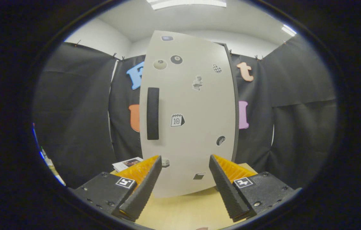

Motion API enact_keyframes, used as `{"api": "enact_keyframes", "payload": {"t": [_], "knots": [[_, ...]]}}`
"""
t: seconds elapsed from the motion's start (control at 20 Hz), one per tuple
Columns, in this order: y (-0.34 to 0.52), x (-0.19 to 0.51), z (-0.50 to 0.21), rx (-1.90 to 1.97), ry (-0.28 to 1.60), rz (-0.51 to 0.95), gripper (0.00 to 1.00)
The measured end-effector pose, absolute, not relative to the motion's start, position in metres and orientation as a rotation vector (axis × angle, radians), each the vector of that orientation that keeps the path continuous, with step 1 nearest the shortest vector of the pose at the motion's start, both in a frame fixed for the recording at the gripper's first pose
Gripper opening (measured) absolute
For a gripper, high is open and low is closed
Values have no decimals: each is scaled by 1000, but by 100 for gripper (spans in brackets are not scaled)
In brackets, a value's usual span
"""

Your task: Open the shoe cabinet door, grab the shoes and put them into the shoe cabinet, then close the shoe cabinet door.

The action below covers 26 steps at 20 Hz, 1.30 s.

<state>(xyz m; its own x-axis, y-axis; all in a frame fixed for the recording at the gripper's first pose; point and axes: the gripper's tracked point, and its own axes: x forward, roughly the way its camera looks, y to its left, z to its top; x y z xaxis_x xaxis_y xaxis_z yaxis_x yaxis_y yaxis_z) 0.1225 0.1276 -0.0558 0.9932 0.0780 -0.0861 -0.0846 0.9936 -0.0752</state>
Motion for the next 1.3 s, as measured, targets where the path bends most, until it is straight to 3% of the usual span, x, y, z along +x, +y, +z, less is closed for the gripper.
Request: {"api": "enact_keyframes", "payload": {"t": [0.5,1.3], "knots": [[136,55,-53,-78,30,138,97],[134,35,-69,-107,29,234,98]]}}
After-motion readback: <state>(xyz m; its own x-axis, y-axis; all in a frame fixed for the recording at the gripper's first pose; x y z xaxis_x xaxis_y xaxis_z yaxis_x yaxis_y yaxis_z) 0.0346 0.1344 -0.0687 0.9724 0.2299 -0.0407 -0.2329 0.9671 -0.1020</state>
